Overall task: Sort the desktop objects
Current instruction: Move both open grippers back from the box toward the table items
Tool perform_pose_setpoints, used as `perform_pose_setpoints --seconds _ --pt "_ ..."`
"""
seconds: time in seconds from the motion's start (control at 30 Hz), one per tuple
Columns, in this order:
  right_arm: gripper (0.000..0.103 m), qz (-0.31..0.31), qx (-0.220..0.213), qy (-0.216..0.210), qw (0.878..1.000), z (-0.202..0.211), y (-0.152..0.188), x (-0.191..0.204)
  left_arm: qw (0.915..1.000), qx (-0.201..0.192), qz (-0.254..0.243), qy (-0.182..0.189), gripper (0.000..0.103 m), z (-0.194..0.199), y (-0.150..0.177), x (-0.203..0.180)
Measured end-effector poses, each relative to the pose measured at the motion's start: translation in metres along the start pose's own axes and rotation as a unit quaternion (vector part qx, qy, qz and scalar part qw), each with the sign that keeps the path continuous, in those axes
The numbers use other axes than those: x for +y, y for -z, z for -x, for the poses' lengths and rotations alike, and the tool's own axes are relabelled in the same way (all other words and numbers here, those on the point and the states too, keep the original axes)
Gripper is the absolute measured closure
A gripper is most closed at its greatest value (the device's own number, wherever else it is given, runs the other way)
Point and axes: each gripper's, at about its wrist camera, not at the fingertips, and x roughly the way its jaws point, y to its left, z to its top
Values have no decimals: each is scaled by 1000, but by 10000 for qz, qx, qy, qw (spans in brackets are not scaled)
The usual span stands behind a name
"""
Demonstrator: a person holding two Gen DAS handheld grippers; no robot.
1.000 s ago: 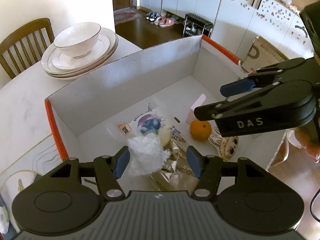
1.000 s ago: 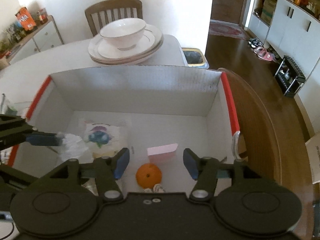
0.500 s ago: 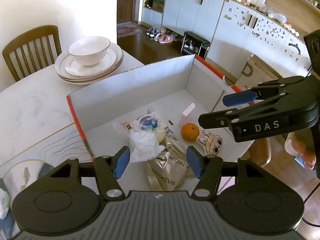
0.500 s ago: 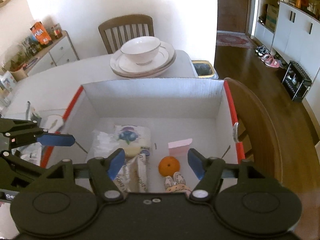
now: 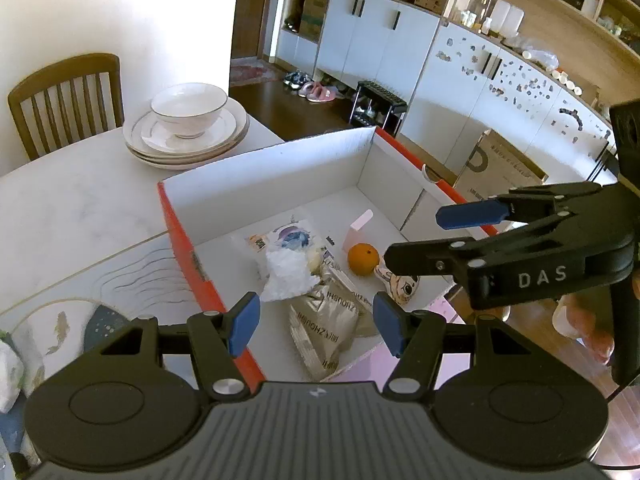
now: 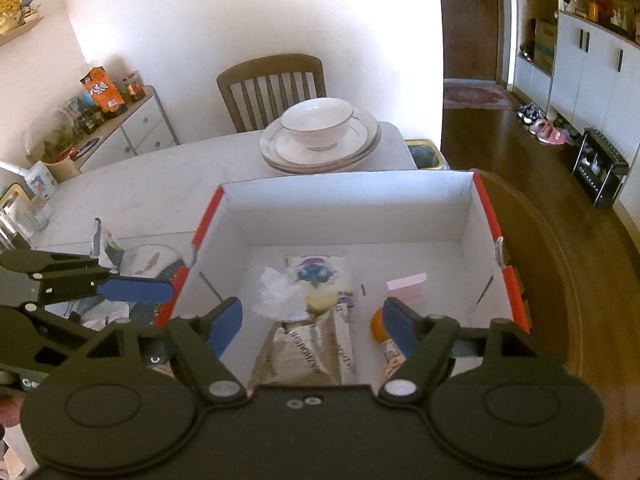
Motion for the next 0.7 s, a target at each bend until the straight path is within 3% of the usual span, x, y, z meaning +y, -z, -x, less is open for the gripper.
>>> perform_pose_setpoints --seconds 0.13,0.3,0.7 --pt "18 -25 -143 56 9999 8 7 13 10000 -51 51 53 42 12 8 9" --pt "9 25 -348 196 9992 15 16 32 9999 -108 16 9 33 26 19 21" --pt "2 13 -674 270 9974 20 33 86 9995 -305 1 -15 19 60 51 59"
